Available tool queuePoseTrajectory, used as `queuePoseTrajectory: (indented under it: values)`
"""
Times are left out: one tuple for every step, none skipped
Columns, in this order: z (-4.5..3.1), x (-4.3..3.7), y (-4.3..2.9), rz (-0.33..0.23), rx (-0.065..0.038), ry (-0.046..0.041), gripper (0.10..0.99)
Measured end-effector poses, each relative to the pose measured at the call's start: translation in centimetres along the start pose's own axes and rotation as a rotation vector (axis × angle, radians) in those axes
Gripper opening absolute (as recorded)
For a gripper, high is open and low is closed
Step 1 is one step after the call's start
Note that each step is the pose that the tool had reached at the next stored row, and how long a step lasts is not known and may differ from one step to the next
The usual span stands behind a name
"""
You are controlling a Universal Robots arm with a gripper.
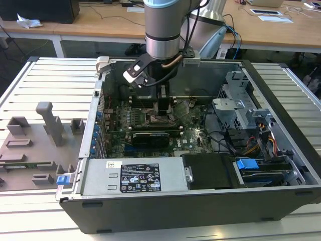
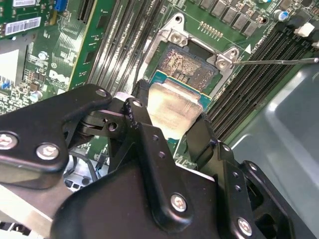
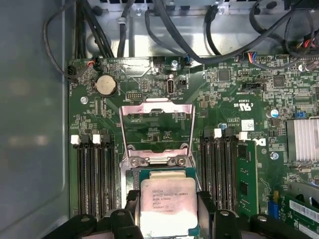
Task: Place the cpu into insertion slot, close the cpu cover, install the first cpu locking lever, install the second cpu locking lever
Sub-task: 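Place the cpu into insertion slot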
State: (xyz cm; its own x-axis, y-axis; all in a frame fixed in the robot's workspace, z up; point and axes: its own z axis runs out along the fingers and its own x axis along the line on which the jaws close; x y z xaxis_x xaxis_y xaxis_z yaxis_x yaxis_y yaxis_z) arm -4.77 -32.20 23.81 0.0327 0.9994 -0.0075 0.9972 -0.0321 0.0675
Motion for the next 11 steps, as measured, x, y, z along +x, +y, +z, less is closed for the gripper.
queuePoseTrajectory:
  values:
    - [0.05,0.01,-0.01,0.000,0.000,-0.0001,0.545]
    - [0.16,0.01,-0.03,0.000,0.000,-0.0001,0.545]
    - [0.27,0.01,-0.05,0.000,0.000,0.0000,0.545]
    - [0.38,0.02,-0.06,0.000,0.000,0.0000,0.545]
    - [0.47,0.02,-0.07,0.000,0.000,-0.0001,0.545]
    - [0.63,0.02,-0.08,0.000,0.000,-0.0001,0.545]
    - [0.72,0.02,-0.08,0.000,0.000,0.0000,0.545]
    - [0.88,0.02,-0.10,0.000,0.000,0.0000,0.545]
    - [1.08,0.02,-0.11,0.000,0.000,0.0000,0.545]
    - [1.24,0.02,-0.12,0.000,0.000,0.0000,0.545]
    - [1.32,0.02,-0.13,0.000,0.000,-0.0001,0.545]
